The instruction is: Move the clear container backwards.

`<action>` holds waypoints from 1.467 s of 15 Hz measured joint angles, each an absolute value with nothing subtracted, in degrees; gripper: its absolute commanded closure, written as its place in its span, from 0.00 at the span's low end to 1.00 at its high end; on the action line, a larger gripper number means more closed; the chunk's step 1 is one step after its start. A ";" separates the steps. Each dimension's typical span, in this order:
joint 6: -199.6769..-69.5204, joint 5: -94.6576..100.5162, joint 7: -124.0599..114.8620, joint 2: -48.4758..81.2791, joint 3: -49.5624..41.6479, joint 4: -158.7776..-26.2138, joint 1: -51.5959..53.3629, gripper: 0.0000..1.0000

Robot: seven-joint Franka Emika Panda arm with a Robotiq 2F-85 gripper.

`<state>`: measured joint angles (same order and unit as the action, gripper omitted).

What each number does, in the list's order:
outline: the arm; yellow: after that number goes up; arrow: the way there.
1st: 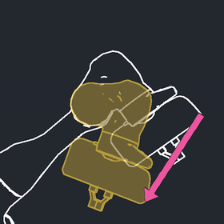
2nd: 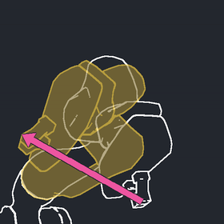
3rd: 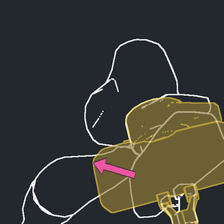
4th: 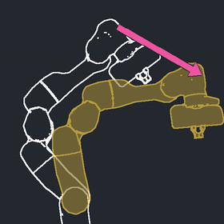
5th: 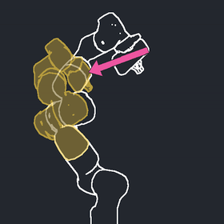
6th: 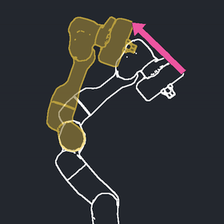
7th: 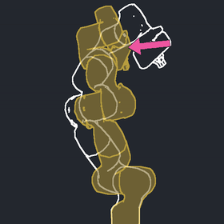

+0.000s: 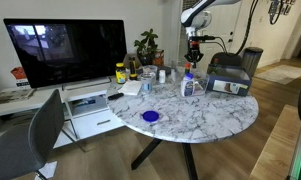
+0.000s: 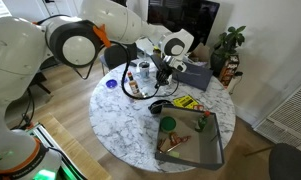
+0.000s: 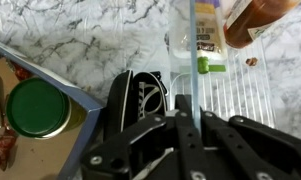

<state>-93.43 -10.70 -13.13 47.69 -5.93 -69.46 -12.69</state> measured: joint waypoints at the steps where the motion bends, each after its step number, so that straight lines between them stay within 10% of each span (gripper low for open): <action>1: -92.10 -11.66 -15.09 49.12 -5.97 -67.23 -13.27 0.99; 22: -91.79 -20.27 -28.26 70.46 -2.43 -37.23 -21.91 0.99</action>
<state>-91.79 -20.27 -28.26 70.46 -2.43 -37.23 -21.91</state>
